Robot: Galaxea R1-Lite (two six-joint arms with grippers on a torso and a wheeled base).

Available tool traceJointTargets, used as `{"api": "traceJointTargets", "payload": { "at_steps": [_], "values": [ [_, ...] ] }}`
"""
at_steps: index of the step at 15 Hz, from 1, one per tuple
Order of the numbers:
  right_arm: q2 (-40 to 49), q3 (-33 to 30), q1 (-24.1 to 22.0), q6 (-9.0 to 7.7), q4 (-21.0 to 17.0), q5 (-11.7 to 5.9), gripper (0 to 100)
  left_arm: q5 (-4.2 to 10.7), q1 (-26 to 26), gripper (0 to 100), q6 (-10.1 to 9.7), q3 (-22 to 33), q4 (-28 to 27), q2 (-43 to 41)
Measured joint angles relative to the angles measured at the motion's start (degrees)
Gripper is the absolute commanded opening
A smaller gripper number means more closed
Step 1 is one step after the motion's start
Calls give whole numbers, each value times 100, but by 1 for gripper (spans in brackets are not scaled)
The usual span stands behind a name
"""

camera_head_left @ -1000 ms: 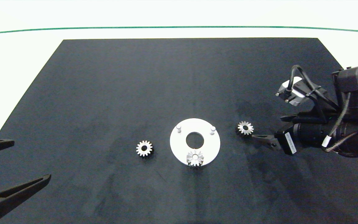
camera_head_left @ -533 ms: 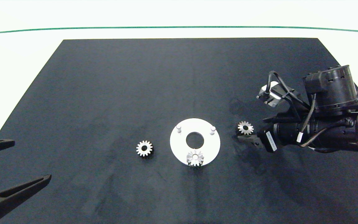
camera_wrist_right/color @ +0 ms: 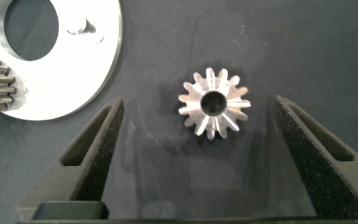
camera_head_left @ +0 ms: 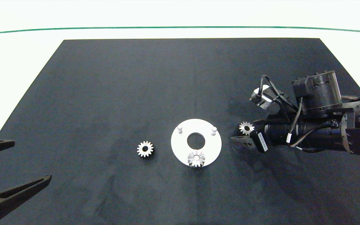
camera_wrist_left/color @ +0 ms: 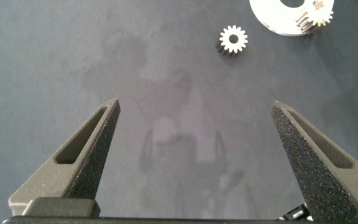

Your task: Install three planetary gears onto the carrier pins

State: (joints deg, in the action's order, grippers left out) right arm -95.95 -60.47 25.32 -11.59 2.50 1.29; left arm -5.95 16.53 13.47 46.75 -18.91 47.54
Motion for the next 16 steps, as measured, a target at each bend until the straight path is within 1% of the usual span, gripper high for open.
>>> {"api": "traceJointTargets", "payload": {
  "at_steps": [5,16],
  "values": [
    [-118,18,-18,7,210,9,83,0,0,100,-2,0,0,-2],
    [-154,18,-33,10,227,7,60,0,-2,100,0,0,2,-2]
  ]
}}
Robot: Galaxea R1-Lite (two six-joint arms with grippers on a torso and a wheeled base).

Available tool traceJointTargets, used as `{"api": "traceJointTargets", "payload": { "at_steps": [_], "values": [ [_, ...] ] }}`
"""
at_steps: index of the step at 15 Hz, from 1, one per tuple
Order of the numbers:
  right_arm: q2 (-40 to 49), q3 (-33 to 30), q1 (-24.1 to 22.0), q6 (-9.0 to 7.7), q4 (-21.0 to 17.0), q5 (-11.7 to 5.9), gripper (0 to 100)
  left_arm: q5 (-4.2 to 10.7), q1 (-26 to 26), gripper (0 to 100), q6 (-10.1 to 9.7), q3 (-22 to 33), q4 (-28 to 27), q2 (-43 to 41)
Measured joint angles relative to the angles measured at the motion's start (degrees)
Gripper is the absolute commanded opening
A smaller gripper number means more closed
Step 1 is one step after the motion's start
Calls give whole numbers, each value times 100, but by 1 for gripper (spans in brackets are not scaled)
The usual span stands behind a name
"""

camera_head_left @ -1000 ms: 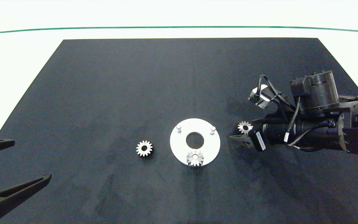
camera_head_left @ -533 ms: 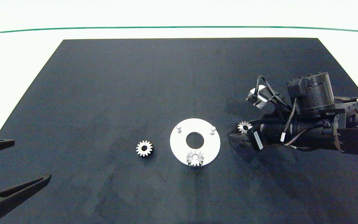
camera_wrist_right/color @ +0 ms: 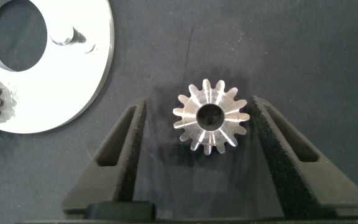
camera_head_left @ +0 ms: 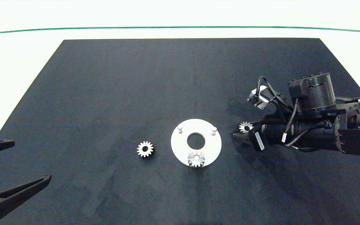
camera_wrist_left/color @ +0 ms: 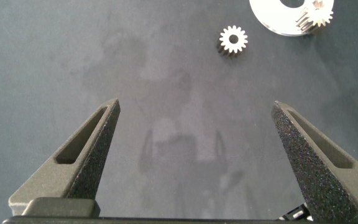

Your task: Install three planetary gears onto the carrier pins

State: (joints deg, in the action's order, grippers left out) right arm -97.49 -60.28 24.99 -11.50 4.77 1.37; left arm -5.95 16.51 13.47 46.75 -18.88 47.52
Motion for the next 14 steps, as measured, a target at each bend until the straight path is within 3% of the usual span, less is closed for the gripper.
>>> {"api": "traceJointTargets", "payload": {
  "at_steps": [14],
  "values": [
    [-111,6,-105,-2,162,11,32,0,-6,100,0,16,0,-11]
  ]
}}
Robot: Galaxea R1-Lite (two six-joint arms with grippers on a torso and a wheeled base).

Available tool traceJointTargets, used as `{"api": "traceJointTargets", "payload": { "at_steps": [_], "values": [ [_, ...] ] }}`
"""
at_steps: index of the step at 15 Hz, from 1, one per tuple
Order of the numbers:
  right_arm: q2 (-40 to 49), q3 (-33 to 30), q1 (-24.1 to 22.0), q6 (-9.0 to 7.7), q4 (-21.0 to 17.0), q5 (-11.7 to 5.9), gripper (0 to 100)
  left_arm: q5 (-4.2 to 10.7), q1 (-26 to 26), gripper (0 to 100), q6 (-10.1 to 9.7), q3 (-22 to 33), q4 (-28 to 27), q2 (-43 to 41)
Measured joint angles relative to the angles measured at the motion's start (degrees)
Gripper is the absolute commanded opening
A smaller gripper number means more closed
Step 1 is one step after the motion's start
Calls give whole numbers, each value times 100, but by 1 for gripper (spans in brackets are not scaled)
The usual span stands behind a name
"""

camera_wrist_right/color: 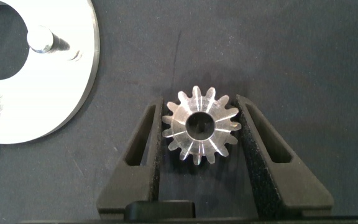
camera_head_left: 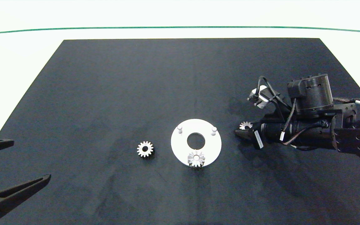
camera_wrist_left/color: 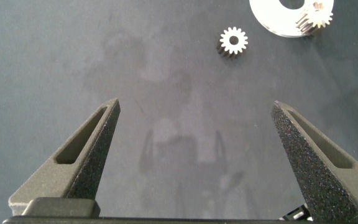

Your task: Install three planetary gears onto the carrier pins

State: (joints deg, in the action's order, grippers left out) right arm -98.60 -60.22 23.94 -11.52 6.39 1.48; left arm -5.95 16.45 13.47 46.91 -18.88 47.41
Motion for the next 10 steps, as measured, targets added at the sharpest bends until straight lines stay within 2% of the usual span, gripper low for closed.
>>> {"api": "traceJointTargets", "payload": {
  "at_steps": [10],
  "values": [
    [0,13,4,0,-6,-10,12,0,6,100,0,2,-2,-2]
  ]
}}
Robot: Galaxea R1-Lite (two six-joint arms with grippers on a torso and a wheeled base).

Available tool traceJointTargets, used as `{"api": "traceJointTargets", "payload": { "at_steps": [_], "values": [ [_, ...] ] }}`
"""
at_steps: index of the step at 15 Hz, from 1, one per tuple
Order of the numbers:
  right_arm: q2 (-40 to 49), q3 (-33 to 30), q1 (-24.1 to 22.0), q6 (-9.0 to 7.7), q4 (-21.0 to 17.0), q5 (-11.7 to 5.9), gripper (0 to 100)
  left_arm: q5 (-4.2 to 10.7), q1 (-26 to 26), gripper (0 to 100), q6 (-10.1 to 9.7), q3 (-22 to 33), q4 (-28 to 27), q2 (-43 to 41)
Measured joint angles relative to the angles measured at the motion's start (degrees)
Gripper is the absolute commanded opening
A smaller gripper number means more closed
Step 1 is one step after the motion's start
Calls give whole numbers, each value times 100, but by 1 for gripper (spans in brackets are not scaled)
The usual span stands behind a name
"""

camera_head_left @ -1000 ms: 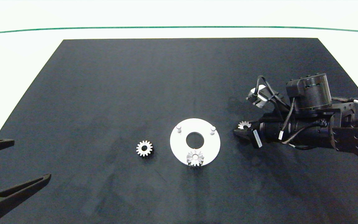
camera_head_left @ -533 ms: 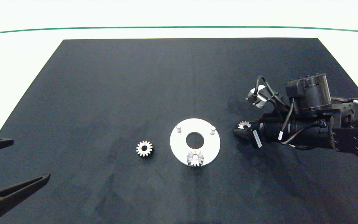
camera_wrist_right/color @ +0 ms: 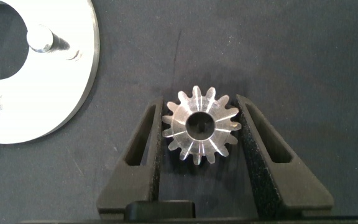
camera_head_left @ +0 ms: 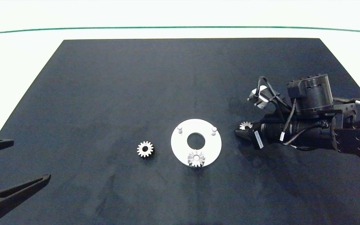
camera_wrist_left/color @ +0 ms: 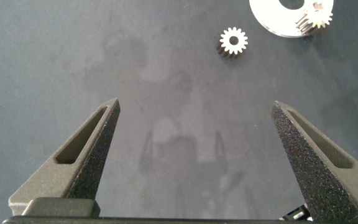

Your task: Install three planetary gears onto the carrier pins

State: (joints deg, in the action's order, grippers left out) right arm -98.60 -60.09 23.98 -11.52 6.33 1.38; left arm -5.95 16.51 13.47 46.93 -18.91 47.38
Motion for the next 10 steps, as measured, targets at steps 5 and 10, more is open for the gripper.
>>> {"api": "traceJointTargets", "payload": {
  "at_steps": [5,10],
  "values": [
    [6,45,13,2,4,-1,2,0,2,100,0,0,2,0],
    [89,91,46,-20,-62,-39,0,0,0,100,0,0,2,0]
  ]
}}
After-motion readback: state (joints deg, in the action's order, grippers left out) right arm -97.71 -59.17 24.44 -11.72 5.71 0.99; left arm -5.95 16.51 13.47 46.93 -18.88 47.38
